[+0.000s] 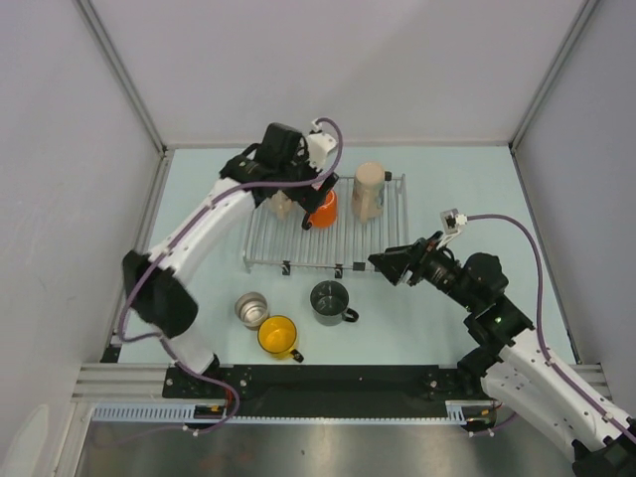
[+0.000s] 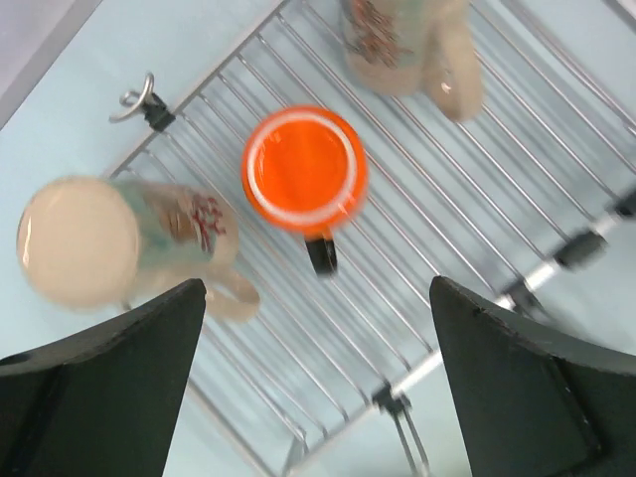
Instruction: Load the cups into the dish rack
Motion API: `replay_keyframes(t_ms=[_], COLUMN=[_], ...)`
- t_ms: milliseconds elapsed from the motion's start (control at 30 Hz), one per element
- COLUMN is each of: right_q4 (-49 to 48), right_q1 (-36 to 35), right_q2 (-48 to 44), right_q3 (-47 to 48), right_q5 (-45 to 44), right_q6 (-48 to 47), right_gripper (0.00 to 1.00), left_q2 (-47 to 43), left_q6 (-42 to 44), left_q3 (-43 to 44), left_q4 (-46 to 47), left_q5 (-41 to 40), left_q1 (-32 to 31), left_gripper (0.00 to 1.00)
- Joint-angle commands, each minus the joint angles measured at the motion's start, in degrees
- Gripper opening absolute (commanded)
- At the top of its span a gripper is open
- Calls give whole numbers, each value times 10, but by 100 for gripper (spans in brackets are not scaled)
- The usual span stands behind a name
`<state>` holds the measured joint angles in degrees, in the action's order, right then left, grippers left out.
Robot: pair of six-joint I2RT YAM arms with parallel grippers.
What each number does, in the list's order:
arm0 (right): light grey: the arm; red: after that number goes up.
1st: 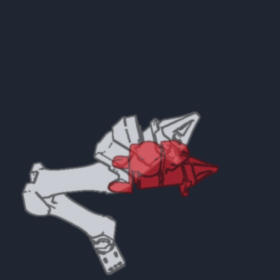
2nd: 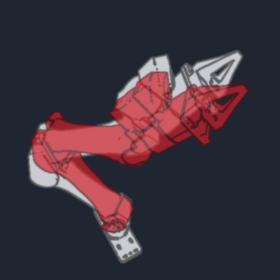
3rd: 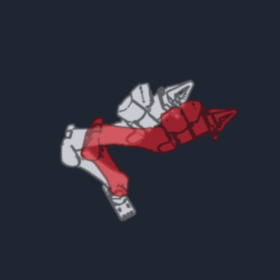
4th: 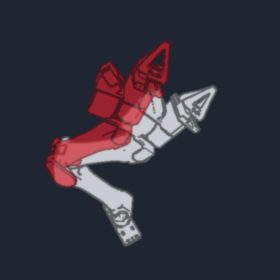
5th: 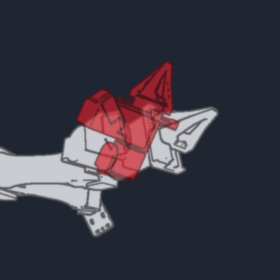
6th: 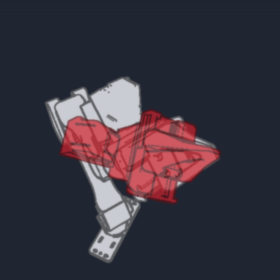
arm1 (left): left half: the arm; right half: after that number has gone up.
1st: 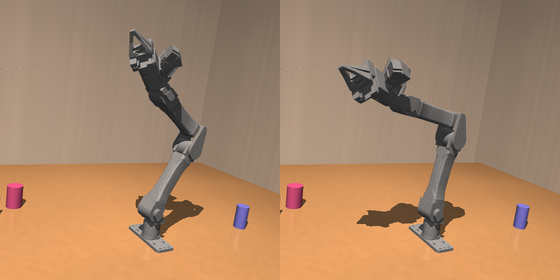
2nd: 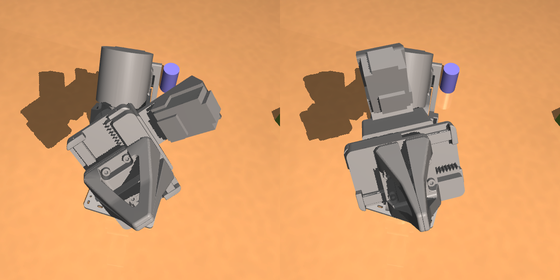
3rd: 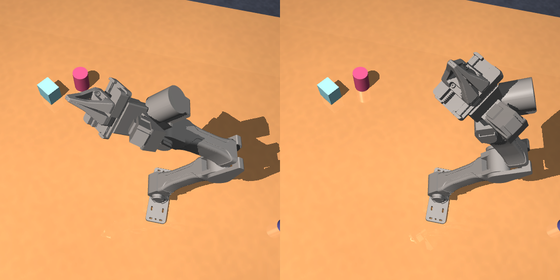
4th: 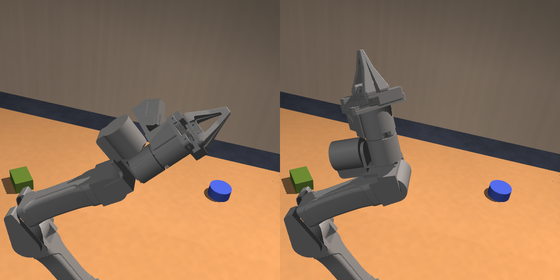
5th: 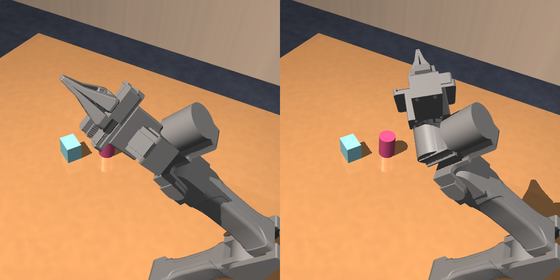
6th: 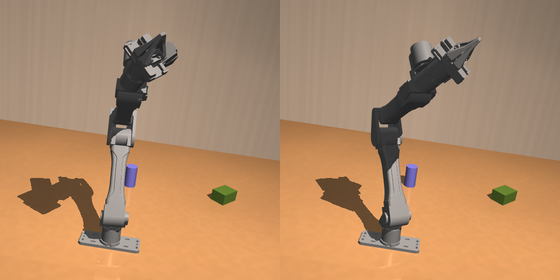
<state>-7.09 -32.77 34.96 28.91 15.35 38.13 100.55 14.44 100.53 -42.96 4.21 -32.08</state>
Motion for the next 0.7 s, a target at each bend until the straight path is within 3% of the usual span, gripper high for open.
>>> replay_keyframes(t_ms=[0, 100, 167, 300, 500, 667], right_q4=[38, 73, 133, 175, 195, 219], right_q1=[-11, -85, -188, -278, -329, -337], right_q2=[55, 148, 189, 293, 360, 414], right_q3=[40, 81, 132, 192, 230, 261], right_q5=[10, 7, -93, -180, -212, -213], right_q6=[-43, -94, -141, -166, -169, -169], right_gripper=[81, 79, 79, 77, 69, 68], left_q2=[-188, -277, -357, -452, -512, -536], left_q6=[39, 53, 56, 61, 55, 39], left_q3=[-118, -230, -300, -366, -419, -448], left_q4=[6, 17, 34, 35, 41, 53], left_q5=[83, 110, 101, 85, 54, 66], left_q1=[-1, -2, -2, -1, 0, 0], left_gripper=[100, 100, 100, 100, 96, 96])
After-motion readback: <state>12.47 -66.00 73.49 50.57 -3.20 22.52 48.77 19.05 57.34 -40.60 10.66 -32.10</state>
